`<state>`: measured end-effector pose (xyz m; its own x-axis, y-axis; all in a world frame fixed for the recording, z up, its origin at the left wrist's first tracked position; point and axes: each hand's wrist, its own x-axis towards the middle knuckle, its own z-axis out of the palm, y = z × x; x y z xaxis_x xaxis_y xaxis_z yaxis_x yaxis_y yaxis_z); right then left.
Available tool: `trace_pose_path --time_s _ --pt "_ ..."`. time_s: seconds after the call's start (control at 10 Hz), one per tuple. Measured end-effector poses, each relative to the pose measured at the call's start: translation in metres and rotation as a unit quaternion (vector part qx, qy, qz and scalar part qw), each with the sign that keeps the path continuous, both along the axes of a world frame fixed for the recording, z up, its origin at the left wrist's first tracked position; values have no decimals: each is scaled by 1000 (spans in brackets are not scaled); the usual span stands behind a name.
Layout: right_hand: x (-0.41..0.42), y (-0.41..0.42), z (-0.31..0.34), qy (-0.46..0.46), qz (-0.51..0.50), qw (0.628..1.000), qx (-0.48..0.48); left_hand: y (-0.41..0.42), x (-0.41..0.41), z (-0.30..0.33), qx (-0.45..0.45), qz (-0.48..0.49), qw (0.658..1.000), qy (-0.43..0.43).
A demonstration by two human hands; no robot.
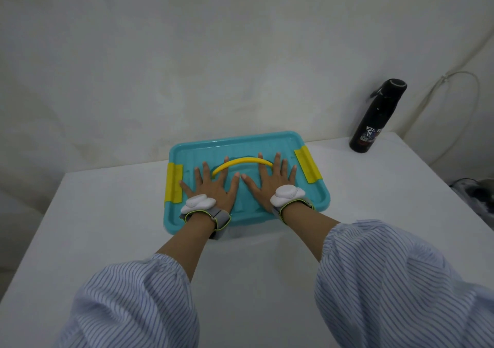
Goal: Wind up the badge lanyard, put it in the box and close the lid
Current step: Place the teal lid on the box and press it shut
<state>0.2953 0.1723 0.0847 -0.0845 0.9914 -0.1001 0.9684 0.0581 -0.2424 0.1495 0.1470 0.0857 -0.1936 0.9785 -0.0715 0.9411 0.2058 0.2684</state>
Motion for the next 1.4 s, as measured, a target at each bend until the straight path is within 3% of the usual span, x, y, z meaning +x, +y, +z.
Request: trace_pose_path --time_s 0.6,1.4 --pt "-53 -6 39 3 9 999 34 -4 -55 38 26 0 1000 2" --pt "-194 -15 55 3 42 998 41 -21 -194 56 19 38 999 17"
